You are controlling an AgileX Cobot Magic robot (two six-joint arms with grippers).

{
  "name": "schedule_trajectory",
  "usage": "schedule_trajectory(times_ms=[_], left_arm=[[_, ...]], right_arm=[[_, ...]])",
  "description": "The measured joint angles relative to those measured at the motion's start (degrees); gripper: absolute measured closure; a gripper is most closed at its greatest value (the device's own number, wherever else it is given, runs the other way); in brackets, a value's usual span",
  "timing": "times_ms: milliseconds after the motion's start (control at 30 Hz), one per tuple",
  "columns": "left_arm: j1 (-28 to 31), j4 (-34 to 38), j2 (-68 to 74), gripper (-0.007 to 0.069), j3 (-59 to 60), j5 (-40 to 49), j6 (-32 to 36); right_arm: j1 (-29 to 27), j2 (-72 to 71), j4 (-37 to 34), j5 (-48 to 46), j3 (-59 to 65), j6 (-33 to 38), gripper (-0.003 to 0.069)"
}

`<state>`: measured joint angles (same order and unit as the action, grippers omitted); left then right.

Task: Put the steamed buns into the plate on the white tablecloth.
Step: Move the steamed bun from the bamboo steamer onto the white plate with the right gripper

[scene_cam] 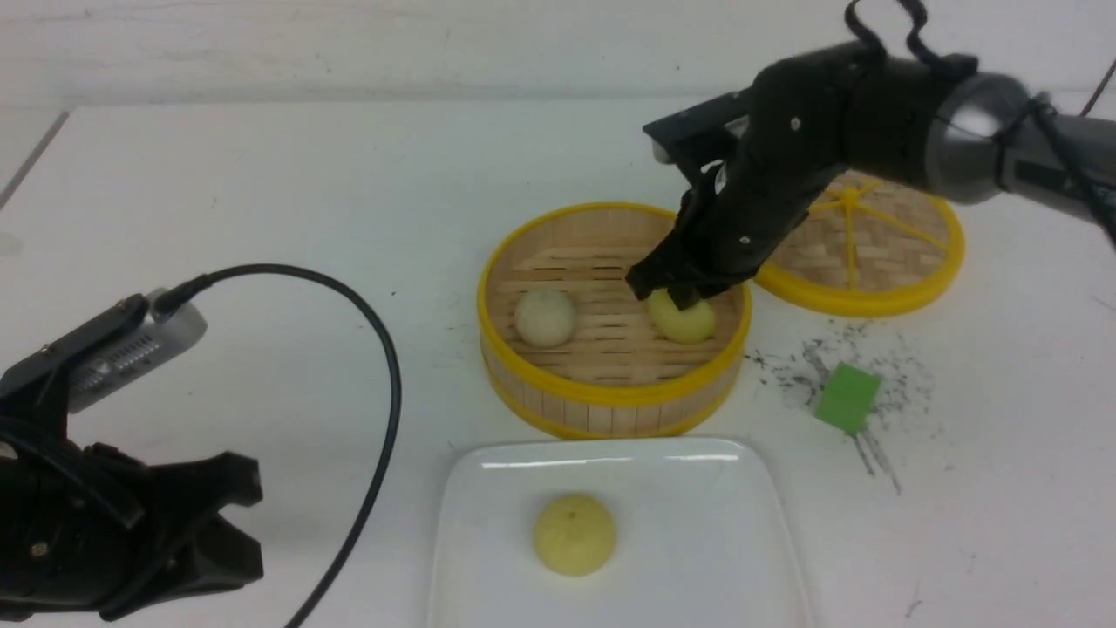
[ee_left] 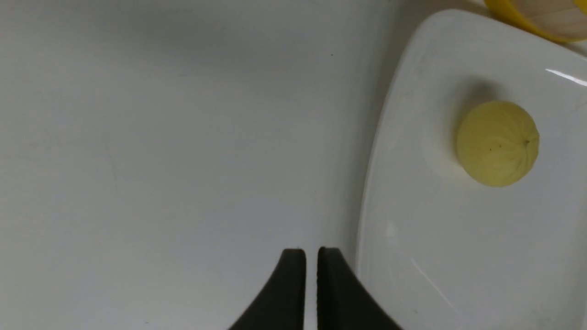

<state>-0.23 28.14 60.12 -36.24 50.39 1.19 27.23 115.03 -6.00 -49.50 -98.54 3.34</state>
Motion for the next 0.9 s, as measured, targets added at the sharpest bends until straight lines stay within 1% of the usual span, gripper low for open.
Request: schedule_trajectory(times_ms=[100, 200, 233, 267, 300, 367, 400, 433, 467, 500, 533, 567, 633, 667, 700, 733, 767, 800, 867, 900], left_arm=[[0.0, -0.3, 0.0, 0.0553, 0.0, -0.1, 0.0], [0.0, -0.3, 0.0, 0.0552, 0.0, -0.1, 0.0], [0.0, -0.3, 0.0, 0.0551, 0.0, -0.3, 0.0], [0.0, -0.3, 0.0, 0.0551, 0.0, -0.9, 0.0], [0.0, -0.3, 0.0, 0.0550, 0.0, -1.4, 0.0], [0.0, -0.2, 0.0, 0.0549, 0.0, -2.4, 0.0], [0.0, -0.1, 0.0, 0.0548, 0.0, -2.8, 0.0], [0.0, -0.1, 0.0, 0.0548, 0.0, -2.8, 0.0], [0.0, -0.1, 0.0, 0.0545, 0.0, -3.0, 0.0], [0.0, -0.1, 0.0, 0.0545, 0.0, -3.0, 0.0], [0.0, -0.1, 0.0, 0.0540, 0.0, -3.0, 0.0], [0.0, -0.1, 0.0, 0.0540, 0.0, -3.0, 0.0], [0.0, -0.1, 0.0, 0.0535, 0.0, -3.2, 0.0], [0.0, -0.1, 0.0, 0.0535, 0.0, -3.2, 0.0], [0.0, -0.1, 0.0, 0.0533, 0.0, -3.2, 0.0], [0.0, -0.1, 0.0, 0.0532, 0.0, -3.2, 0.0], [0.0, -0.1, 0.0, 0.0524, 0.0, -3.2, -0.1], [0.0, -0.1, 0.0, 0.0523, 0.0, -3.2, -0.2], [0.0, 0.6, 0.0, 0.0494, 0.0, -3.2, -1.2], [0.0, 1.1, 0.0, 0.0471, 0.0, -3.4, -1.2]], right_arm=[[0.7, -9.2, -1.2, -4.3, 0.0, 0.0, 0.0644], [1.0, -16.9, -3.5, -10.7, 1.3, -1.2, 0.0642], [1.2, -20.3, -4.7, -13.2, 2.6, -2.4, 0.0641], [2.5, -25.7, -6.7, -17.3, 7.8, -4.2, 0.0637], [3.8, -28.7, -7.7, -17.5, 11.8, -4.8, 0.0636], [7.2, -32.9, -8.9, -14.4, 19.0, -5.4, 0.0636], [9.2, -34.7, -9.5, -10.0, 24.5, -5.4, 0.0635], [10.1, -34.9, -9.6, -8.4, 25.4, -5.4, 0.0634], [13.1, -35.8, -10.1, -2.2, 32.3, -5.6, 0.0631], [13.4, -35.8, -10.1, -1.2, 33.9, -5.6, 0.0631], [15.2, -35.6, -10.4, 5.6, 38.9, -5.8, 0.0624], [15.7, -35.2, -10.5, 7.1, 40.2, -6.0, 0.0622], [17.0, -32.7, -10.6, 15.4, 46.9, -7.3, 0.0596], [17.0, -32.2, -10.6, 15.9, 47.2, -7.5, 0.0592], [17.2, -30.2, -10.6, 18.4, 48.7, -8.1, 0.0561], [17.2, -29.6, -10.6, 18.9, 48.9, -8.2, 0.0544], [17.2, -27.3, -10.5, 20.7, 49.3, -8.4, 0.0492], [17.2, -27.1, -10.5, 21.1, 49.3, -8.4, 0.0475], [17.2, -24.8, -10.5, 23.1, 49.3, -8.4, 0.0368], [17.2, -24.4, -10.3, 23.8, 49.1, -8.4, 0.0297]])
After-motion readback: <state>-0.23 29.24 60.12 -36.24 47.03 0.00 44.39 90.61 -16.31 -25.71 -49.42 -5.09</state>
